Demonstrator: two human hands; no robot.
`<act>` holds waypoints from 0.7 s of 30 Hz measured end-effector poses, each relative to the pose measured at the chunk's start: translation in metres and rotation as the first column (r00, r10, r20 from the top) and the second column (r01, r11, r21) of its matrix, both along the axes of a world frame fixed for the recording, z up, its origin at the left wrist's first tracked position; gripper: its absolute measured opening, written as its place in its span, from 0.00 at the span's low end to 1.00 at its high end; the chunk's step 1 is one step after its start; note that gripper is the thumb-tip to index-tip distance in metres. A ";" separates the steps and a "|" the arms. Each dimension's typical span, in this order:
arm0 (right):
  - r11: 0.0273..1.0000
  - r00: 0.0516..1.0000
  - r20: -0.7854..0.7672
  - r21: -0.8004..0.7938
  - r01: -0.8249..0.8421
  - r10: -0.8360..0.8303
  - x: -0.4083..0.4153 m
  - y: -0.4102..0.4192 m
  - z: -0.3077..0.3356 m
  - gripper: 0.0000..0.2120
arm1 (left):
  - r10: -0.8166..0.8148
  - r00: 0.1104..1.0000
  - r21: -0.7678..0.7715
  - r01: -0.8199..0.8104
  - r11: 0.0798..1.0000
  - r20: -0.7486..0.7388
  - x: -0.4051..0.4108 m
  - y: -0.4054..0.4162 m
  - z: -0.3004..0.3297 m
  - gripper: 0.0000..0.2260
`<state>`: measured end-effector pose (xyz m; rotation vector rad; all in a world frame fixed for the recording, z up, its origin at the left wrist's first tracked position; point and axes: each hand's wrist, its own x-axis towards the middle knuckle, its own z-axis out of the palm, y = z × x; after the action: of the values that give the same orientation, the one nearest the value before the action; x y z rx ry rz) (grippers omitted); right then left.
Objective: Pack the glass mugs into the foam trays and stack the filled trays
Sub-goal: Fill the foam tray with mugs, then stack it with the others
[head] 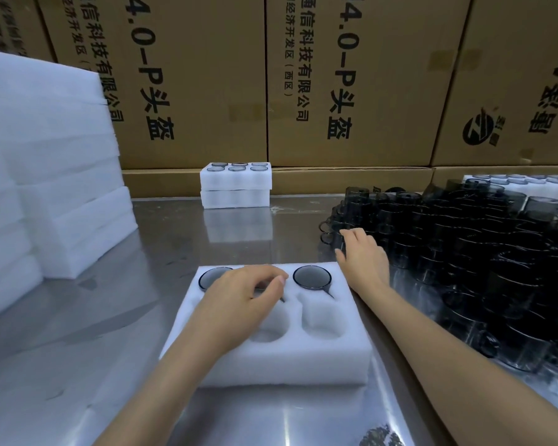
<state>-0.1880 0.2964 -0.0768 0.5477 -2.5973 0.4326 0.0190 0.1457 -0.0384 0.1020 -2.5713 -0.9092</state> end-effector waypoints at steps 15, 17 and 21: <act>0.955 0.995 -0.028 -0.278 -0.099 0.095 0.050 0.021 -0.004 0.11 | 0.121 0.947 -0.094 -0.155 0.983 -0.297 0.008 0.002 0.005 0.08; 0.929 0.992 0.082 -0.364 -0.058 0.094 0.056 0.027 -0.005 0.13 | 0.133 0.916 -0.151 -0.203 0.967 -0.380 0.013 0.005 0.006 0.08; 0.852 0.990 0.106 -0.522 -0.025 0.095 0.071 0.033 0.001 0.11 | 0.130 0.859 -0.158 -0.236 0.959 -0.495 0.024 0.010 0.008 0.11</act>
<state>-0.1168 0.3297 -0.0761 0.4170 -2.4266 1.1836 0.0427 0.1552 -0.0302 0.0504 -2.1280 -0.4999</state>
